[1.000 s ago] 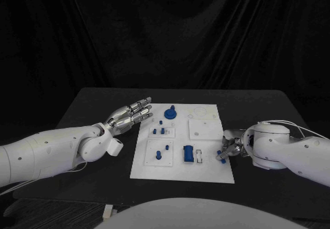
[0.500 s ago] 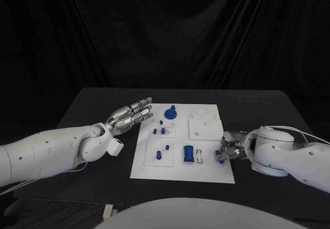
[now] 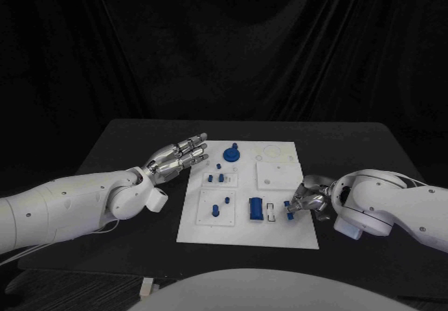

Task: Assemble the parts on the task board

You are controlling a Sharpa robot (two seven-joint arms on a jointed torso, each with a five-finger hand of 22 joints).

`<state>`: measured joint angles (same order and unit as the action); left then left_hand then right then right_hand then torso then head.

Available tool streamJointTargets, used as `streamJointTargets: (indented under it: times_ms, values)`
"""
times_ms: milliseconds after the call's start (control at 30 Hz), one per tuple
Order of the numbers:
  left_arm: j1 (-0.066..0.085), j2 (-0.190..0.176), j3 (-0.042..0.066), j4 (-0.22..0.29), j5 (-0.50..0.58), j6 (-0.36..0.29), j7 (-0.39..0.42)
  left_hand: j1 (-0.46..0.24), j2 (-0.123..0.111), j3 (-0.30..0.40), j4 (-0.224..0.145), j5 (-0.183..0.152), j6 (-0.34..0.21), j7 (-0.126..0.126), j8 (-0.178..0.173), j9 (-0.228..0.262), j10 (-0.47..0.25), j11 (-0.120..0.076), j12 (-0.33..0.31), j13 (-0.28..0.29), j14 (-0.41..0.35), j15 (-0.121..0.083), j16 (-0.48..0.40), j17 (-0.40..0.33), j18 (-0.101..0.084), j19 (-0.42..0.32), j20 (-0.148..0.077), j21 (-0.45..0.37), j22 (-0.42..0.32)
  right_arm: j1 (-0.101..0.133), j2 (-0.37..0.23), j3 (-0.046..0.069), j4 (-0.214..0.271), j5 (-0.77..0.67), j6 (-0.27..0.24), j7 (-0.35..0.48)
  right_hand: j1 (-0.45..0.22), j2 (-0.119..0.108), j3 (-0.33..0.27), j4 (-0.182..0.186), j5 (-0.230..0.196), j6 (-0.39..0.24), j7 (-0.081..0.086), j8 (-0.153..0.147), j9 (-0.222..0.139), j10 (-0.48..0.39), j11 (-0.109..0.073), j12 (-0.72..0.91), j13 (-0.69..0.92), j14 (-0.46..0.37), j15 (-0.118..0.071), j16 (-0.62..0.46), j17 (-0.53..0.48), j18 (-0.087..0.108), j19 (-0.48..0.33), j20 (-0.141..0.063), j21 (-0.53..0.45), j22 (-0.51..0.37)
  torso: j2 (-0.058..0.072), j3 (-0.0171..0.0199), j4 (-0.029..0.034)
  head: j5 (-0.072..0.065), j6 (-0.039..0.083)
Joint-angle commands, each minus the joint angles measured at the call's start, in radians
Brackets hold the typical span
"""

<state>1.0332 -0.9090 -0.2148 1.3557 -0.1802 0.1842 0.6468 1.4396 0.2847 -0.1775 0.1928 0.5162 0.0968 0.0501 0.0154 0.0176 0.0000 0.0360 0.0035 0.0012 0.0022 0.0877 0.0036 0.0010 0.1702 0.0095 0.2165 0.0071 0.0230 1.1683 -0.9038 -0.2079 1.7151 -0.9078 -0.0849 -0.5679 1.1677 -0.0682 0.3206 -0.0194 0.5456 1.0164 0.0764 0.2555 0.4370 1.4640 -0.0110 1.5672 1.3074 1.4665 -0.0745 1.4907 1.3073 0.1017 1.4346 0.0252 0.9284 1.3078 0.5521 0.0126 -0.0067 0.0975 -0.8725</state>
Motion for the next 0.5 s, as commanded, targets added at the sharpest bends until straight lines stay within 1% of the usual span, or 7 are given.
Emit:
streamJointTargets:
  times_ms: [33, 233, 333, 500]
  values:
    - [-0.001, 0.000, 0.001, 0.002, 0.006, 0.013, 0.006, 0.009, -0.002, 0.002, -0.008, 0.004, 0.001, 0.009, 0.007, 0.001, 0.000, 0.008, -0.003, -0.001, -0.002, -0.001, -0.004, -0.001, 0.010, 0.001, 0.007, 0.002, 0.001, 0.003, 0.013, 0.000, -0.012, 0.198, -0.032, 0.010, -0.015, -0.002, 0.161, -0.153, 0.003, -0.009, 0.003, -0.003, -0.002, 0.107, 0.008, 0.004, 0.263, 0.074, 0.002, 0.000, 0.101, 0.011, 0.001, 0.006, -0.004, 0.113, 0.000, 0.0000, -0.0001, -0.001, 0.000]
    - [-0.002, -0.001, 0.001, 0.003, 0.006, 0.012, 0.007, 0.009, -0.002, 0.002, -0.008, 0.004, 0.001, 0.009, 0.007, 0.001, 0.000, 0.008, -0.003, -0.001, -0.002, -0.001, -0.004, -0.001, 0.010, 0.001, 0.007, 0.002, 0.001, 0.000, 0.041, 0.000, -0.036, 0.250, -0.033, 0.005, -0.027, 0.000, 0.162, -0.146, -0.004, -0.014, 0.003, -0.003, -0.005, 0.107, 0.009, 0.004, 0.263, 0.074, 0.003, 0.000, 0.101, 0.011, 0.000, 0.007, -0.007, 0.112, 0.000, -0.0002, 0.0003, -0.003, 0.000]
    - [-0.002, -0.001, 0.001, 0.003, 0.006, 0.012, 0.007, 0.009, -0.002, 0.002, -0.008, 0.004, 0.001, 0.009, 0.007, 0.001, 0.000, 0.008, -0.003, -0.001, -0.002, -0.001, -0.004, -0.001, 0.010, 0.001, 0.007, 0.002, 0.001, -0.007, 0.053, 0.000, -0.049, 0.266, -0.031, -0.001, -0.037, 0.001, 0.161, -0.140, -0.021, -0.017, 0.003, -0.002, -0.007, 0.107, 0.009, 0.004, 0.263, 0.073, 0.003, -0.001, 0.099, 0.013, -0.002, 0.008, -0.013, 0.110, 0.001, -0.0001, 0.0007, -0.003, 0.000]
    - [-0.002, -0.001, 0.001, 0.003, 0.006, 0.014, 0.006, 0.009, -0.002, 0.003, -0.009, 0.005, 0.002, 0.009, 0.007, 0.001, 0.000, 0.009, -0.003, -0.001, -0.002, -0.002, -0.004, -0.001, 0.010, 0.001, 0.007, 0.002, 0.002, -0.017, 0.068, 0.000, -0.067, 0.274, -0.036, -0.005, -0.044, 0.002, 0.159, -0.136, -0.034, -0.021, 0.003, -0.001, -0.009, 0.107, 0.009, 0.004, 0.263, 0.073, 0.004, -0.003, 0.096, 0.014, -0.004, 0.009, -0.020, 0.108, 0.000, -0.0002, 0.0004, -0.001, 0.000]
